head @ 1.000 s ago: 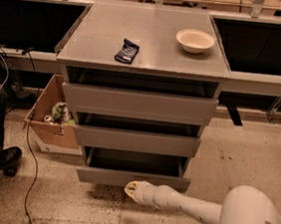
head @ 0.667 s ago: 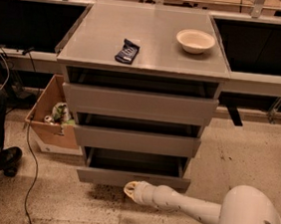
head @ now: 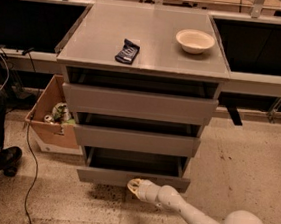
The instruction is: Close bottom drawer
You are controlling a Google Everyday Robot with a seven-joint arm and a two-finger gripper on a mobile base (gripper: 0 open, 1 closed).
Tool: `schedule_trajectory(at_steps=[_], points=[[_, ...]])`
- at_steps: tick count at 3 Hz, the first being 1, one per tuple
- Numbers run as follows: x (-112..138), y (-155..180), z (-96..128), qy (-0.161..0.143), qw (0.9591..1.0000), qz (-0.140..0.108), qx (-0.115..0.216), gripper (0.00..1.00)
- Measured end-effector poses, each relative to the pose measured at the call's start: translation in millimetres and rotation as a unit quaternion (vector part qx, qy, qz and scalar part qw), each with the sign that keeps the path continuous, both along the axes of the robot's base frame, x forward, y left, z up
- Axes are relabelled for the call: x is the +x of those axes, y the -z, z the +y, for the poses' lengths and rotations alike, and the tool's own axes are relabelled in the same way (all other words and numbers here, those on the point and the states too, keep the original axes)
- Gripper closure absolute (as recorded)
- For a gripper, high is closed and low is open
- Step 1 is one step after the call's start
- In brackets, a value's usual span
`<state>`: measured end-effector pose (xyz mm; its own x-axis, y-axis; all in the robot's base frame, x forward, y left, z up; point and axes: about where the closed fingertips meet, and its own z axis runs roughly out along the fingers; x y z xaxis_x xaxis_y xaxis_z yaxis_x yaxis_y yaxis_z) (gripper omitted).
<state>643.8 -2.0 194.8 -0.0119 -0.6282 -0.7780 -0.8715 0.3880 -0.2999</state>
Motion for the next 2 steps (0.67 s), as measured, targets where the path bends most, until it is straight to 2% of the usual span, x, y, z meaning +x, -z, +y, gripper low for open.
schedule_trajectory(at_steps=[1, 2], points=[[19.4, 18.4, -5.1, 0.019, 0.9996, -0.017, 0.009, 1.0], [46.7, 26.2, 3.6, 0.036, 0.9981, -0.046, 0.02, 1.0]])
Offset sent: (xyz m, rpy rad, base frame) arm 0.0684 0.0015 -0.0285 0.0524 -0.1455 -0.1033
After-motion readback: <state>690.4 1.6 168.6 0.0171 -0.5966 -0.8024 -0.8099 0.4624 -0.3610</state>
